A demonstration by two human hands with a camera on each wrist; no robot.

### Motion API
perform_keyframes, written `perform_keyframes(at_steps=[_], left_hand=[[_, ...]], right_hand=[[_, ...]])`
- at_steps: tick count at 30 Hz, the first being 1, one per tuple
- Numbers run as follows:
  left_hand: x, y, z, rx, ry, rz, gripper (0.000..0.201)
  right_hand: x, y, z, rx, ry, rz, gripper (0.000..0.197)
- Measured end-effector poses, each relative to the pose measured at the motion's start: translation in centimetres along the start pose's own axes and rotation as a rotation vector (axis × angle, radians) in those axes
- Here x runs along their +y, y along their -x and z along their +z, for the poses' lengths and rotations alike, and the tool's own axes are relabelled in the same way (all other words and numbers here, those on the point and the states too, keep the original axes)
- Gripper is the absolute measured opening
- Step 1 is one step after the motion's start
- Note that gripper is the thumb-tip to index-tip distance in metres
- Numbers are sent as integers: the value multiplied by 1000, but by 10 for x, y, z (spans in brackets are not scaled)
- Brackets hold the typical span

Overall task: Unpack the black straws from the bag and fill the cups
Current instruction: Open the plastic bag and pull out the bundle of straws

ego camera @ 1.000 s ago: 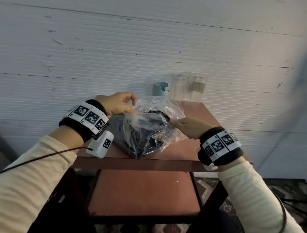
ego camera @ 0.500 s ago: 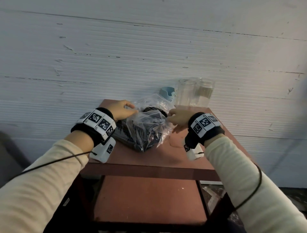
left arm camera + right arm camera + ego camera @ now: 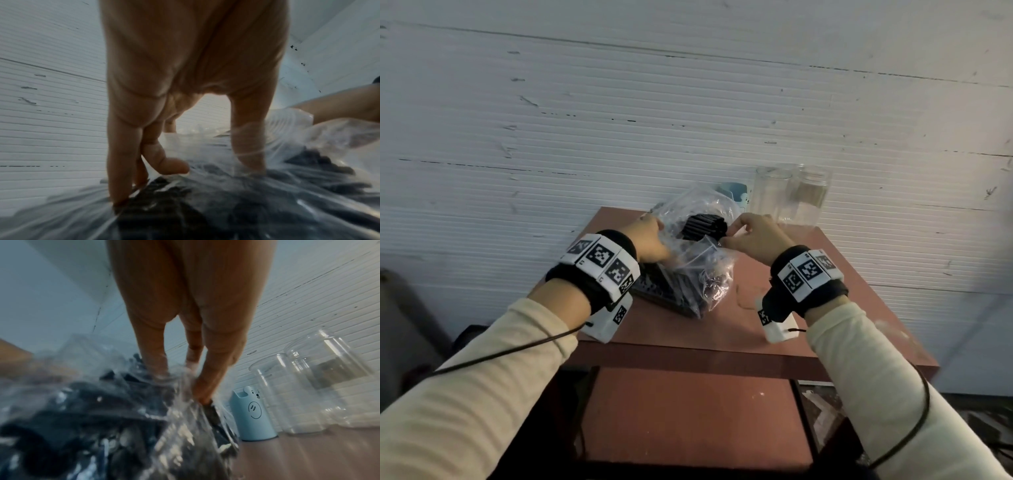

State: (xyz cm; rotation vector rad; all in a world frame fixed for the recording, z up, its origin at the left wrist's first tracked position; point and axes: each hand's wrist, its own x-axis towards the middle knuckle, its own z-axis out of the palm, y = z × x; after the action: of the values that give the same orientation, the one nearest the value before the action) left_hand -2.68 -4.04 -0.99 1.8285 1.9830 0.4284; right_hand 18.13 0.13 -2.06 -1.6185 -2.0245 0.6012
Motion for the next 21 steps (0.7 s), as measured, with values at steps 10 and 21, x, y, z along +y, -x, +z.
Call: perform_keyframes(at_steps=[10,21], left_hand=[[-5,3,4,-39,77,29,86],[5,8,9,-3,169,-8,74]], right_hand=[[11,16,-4,-180,69,212,41],[-4,25,12,-383,-404,316,39]])
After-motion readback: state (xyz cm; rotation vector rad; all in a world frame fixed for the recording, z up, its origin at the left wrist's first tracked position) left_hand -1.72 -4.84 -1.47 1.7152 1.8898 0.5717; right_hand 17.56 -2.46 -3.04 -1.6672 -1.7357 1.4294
